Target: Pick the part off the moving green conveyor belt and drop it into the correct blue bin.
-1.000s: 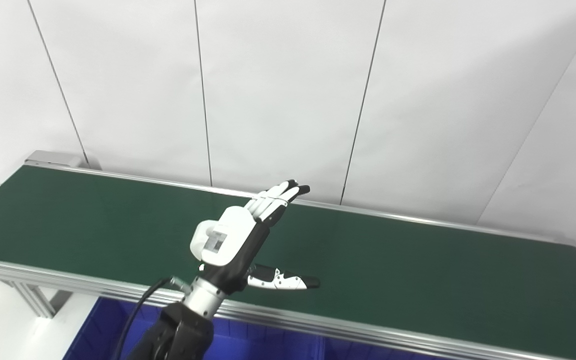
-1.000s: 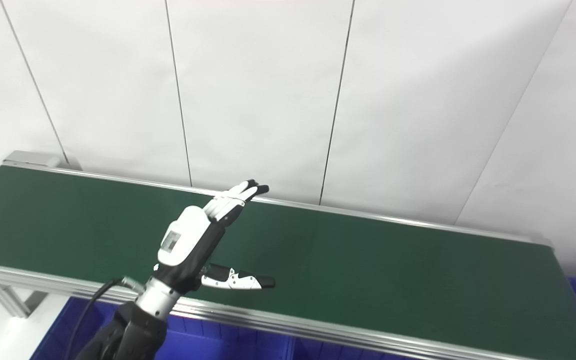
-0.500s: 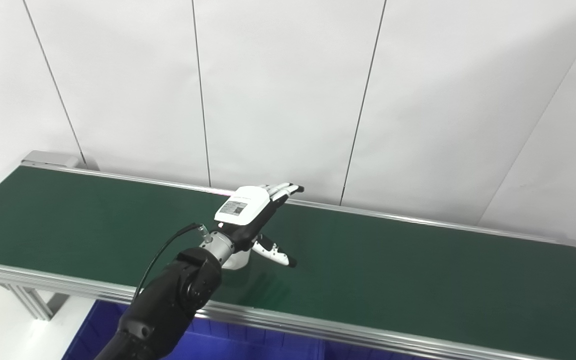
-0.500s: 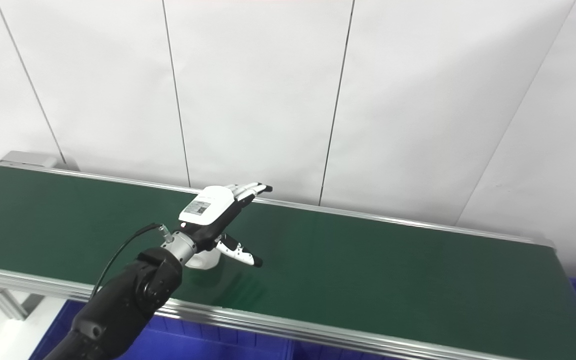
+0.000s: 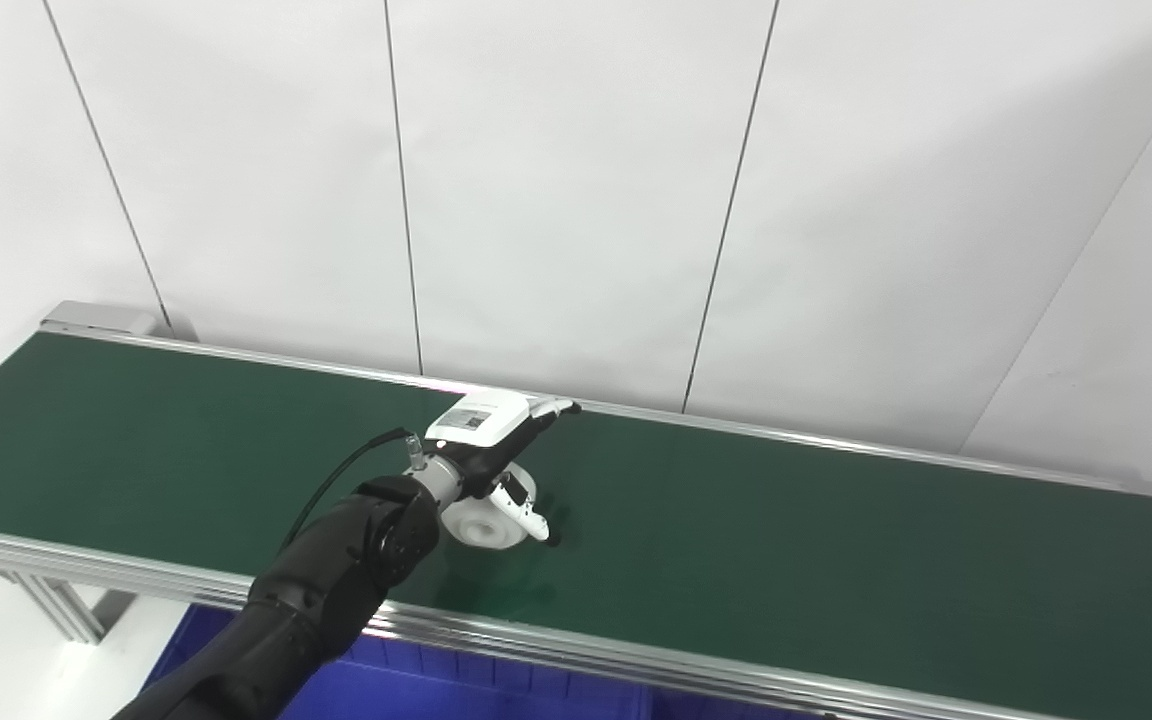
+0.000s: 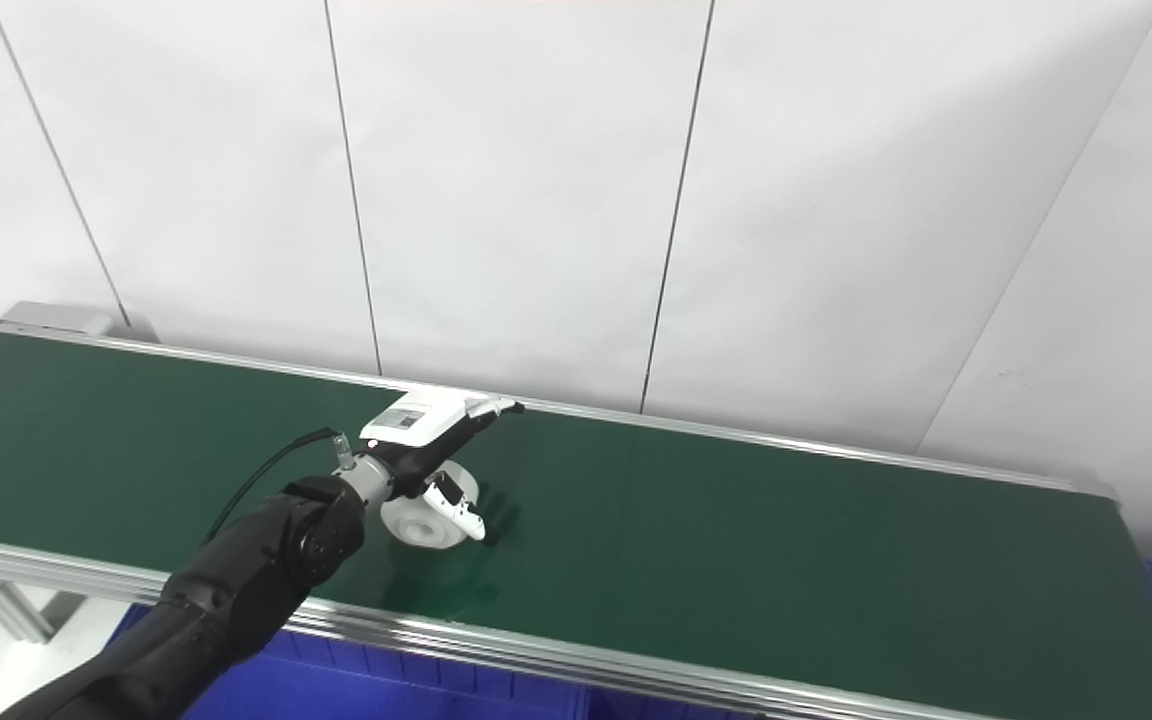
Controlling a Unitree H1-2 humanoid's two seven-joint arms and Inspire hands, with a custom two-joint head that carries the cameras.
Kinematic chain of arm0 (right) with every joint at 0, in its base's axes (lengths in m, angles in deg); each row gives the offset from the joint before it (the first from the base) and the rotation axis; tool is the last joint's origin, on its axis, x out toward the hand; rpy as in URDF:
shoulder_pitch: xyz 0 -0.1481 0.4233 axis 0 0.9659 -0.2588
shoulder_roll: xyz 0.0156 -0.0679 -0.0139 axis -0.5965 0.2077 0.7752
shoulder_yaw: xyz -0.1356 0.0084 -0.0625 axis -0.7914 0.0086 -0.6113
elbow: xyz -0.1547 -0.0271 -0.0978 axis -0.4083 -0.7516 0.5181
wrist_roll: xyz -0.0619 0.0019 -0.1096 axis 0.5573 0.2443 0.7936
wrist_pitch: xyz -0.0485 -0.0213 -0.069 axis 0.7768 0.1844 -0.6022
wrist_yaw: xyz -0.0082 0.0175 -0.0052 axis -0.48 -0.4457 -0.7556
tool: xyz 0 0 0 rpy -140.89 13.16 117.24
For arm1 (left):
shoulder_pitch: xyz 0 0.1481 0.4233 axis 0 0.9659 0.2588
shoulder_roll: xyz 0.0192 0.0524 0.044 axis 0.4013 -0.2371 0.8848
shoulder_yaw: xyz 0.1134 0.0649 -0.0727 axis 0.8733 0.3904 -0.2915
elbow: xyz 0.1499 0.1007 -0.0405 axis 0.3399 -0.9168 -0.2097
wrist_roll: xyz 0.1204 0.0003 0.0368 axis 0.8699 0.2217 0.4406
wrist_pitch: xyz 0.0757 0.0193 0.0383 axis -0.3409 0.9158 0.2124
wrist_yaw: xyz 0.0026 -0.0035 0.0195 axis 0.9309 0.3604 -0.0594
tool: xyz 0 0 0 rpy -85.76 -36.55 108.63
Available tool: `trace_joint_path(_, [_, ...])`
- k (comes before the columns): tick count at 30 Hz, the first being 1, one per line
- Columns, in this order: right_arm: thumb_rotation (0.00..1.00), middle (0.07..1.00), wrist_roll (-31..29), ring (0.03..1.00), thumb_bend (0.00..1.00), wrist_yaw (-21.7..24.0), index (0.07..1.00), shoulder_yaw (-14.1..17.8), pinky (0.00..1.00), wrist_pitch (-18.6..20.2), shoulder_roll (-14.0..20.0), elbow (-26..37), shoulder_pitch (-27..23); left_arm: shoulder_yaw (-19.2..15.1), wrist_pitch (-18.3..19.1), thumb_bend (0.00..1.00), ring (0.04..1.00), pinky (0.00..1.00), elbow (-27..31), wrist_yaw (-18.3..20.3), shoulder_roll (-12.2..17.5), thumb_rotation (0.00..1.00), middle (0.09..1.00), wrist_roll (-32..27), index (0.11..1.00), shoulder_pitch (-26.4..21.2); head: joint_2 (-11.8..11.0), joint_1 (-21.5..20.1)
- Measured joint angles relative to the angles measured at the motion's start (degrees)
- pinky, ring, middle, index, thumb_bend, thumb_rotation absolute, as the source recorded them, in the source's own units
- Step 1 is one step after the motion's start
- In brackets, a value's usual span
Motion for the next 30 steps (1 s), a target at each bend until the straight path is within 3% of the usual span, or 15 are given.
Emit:
trace_joint_path(5, [0.99, 0.955, 1.21, 0.908, 0.9, -0.07, 0.967, 0.05, 0.87, 0.0, -0.5, 0.52, 0.27, 2.82, -0.61, 0.99, 0.919, 0.88, -1.37, 4.59, 0.91, 0.36, 0.933, 0.0, 0.915, -2.3, 0.44, -0.17])
trace_joint_path(13, [0.99, 0.96, 1.83, 0.9, 0.9, -0.05, 0.968, 0.23, 0.87, 0.0, -0.63, 0.71, 0.59, 4.92, -0.34, 1.0, 0.928, 0.91, 1.43, 15.36, 2.33, 0.37, 0.928, -0.26, 0.895, -3.81, 0.88, -0.26])
trace_joint_path(18, [0.99, 0.958, 1.88, 0.893, 0.91, -0.04, 0.964, 0.28, 0.86, 0.0, -0.64, 0.85, 0.64, 5.85, 0.36, 1.0, 0.901, 0.87, 3.42, 17.08, 2.54, 0.34, 0.899, 0.23, 0.87, -4.01, 0.88, -0.26])
trace_joint_path(21, [0.99, 0.958, 1.87, 0.892, 0.92, -0.04, 0.964, 0.29, 0.86, 0.0, -0.63, 0.91, 0.8, 6.93, -0.07, 0.96, 0.838, 0.8, 3.38, 13.45, 2.45, 0.26, 0.828, 1.72, 0.802, -3.96, 1.23, -0.53])
trace_joint_path(24, [0.98, 0.956, 1.87, 0.89, 0.92, -0.03, 0.963, 0.28, 0.86, 0.0, -0.67, 1.27, 1.15, 7.11, -1.4, 0.93, 0.682, 0.65, 2.33, 6.81, 2.28, 0.18, 0.676, 2.86, 0.653, -3.83, 1.49, -0.7])
trace_joint_path(25, [0.98, 0.954, 1.88, 0.889, 0.92, -0.03, 0.963, 0.27, 0.86, 0.01, -0.69, 1.41, 1.26, 7.14, -2.03, 0.73, 0.6, 0.58, 1.66, 3.58, 2.17, 0.12, 0.613, 3.2, 0.573, -3.7, 1.5, -0.7])
trace_joint_path(26, [0.98, 0.953, 1.88, 0.888, 0.92, -0.03, 0.964, 0.28, 0.85, 0.0, -0.71, 1.52, 1.38, 7.15, -2.73, 0.61, 0.538, 0.52, 0.63, 0.77, 1.93, 0.09, 0.563, 3.58, 0.523, -3.54, 1.5, -0.7])
trace_joint_path(28, [0.98, 0.953, 1.91, 0.888, 0.91, -0.02, 0.964, 0.27, 0.85, 0.0, -0.73, 2.17, 1.71, 7.2, -3.86, 0.54, 0.452, 0.44, -1.33, -5.16, 1.2, 0.03, 0.5, 3.85, 0.495, -3.06, 1.76, -0.88])
trace_joint_path(30, [0.98, 0.952, 1.87, 0.887, 0.91, -0.01, 0.963, 0.27, 0.85, 0.0, -0.75, 2.42, 1.74, 7.41, -5.55, 0.53, 0.442, 0.41, -3.26, -10.57, 0.16, 0.01, 0.511, 3.95, 0.472, -2.62, 1.76, -0.88])
